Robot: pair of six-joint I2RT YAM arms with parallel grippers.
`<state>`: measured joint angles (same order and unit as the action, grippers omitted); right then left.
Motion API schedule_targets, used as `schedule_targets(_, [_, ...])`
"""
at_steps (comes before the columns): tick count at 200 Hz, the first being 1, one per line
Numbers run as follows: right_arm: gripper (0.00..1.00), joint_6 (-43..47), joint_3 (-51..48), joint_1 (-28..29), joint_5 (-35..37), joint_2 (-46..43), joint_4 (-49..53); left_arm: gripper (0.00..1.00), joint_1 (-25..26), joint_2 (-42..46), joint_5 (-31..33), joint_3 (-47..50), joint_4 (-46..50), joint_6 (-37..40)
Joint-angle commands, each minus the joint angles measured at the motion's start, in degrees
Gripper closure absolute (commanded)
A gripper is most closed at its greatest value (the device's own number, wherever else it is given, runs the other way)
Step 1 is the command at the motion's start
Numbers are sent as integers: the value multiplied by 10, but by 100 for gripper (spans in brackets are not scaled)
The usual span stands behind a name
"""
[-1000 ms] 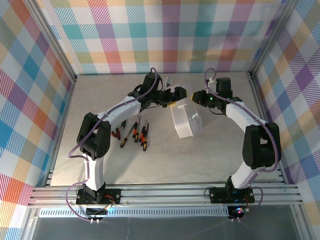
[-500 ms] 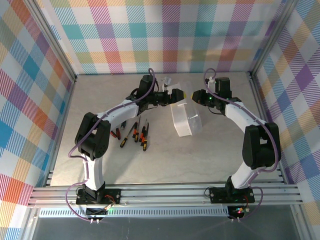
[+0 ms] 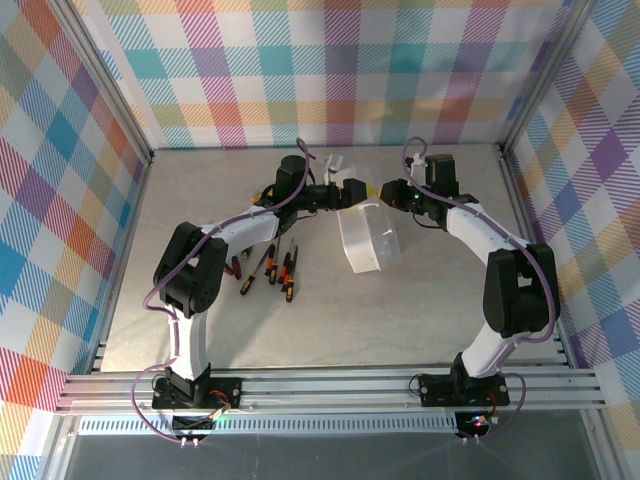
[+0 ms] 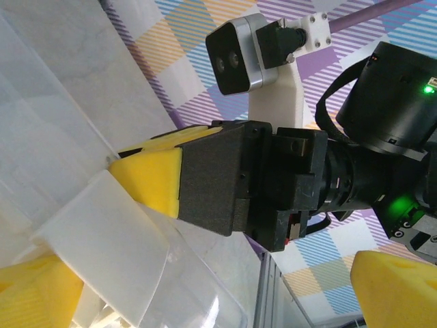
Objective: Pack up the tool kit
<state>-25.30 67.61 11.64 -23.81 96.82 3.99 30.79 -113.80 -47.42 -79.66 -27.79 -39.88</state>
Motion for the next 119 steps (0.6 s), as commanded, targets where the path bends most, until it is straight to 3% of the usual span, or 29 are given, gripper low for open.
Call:
schedule_targets(1, [100, 19, -20, 37, -37, 24, 85, 0, 20, -27, -36, 15, -43, -12])
schedule_targets(61, [100, 45, 21, 35, -65, 7, 114, 0, -4, -28, -8, 80, -22, 24])
schedule_targets(119, [100, 53, 76, 72, -59, 15, 144, 0, -18, -16, 0, 139, -26, 41])
